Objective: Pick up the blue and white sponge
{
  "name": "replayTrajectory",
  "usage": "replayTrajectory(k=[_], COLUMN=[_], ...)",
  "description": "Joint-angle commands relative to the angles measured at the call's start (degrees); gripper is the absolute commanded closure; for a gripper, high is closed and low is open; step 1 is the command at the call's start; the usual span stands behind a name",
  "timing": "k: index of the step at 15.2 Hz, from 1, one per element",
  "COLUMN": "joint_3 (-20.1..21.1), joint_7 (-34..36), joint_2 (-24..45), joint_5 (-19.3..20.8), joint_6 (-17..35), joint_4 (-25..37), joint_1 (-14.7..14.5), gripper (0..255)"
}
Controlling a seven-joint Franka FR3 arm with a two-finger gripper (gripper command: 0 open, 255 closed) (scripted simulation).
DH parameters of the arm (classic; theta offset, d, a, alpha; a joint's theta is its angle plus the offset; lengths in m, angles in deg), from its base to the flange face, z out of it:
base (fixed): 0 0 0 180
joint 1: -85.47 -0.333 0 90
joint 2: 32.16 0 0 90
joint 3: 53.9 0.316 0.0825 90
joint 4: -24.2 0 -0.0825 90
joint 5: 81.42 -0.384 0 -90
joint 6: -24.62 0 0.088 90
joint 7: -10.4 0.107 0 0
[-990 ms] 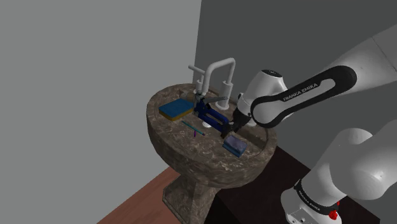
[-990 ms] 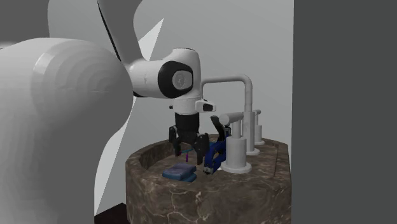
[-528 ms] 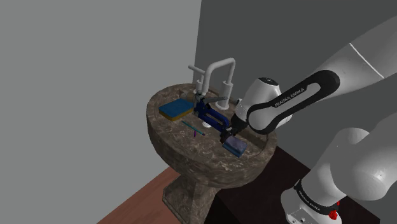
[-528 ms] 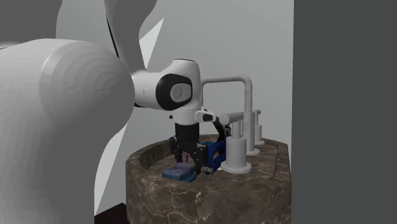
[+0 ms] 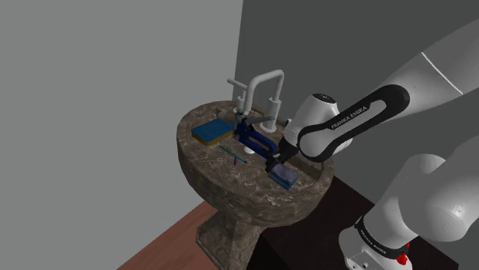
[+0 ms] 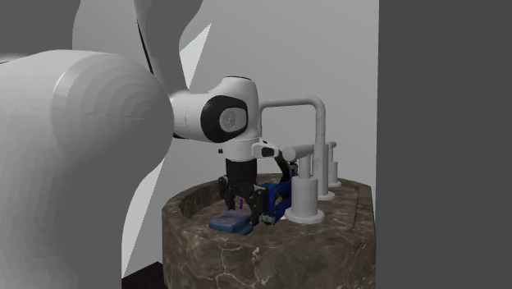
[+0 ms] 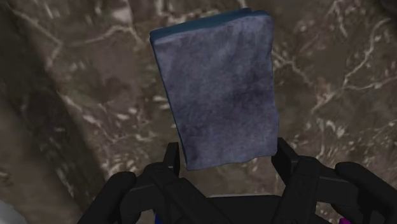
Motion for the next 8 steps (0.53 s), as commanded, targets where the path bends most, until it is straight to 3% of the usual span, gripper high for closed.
replayTrajectory(k=[1, 8], joint_3=[-0.02, 1.47], joint_7=[-0.01, 2.71], joint_2=[0.12, -7.18], joint_5=[-0.03, 3.15], joint_6=[0.01, -8.22], joint_4=[-0.01, 0.93], joint_1=[-0.02, 2.39], gripper=[255, 255])
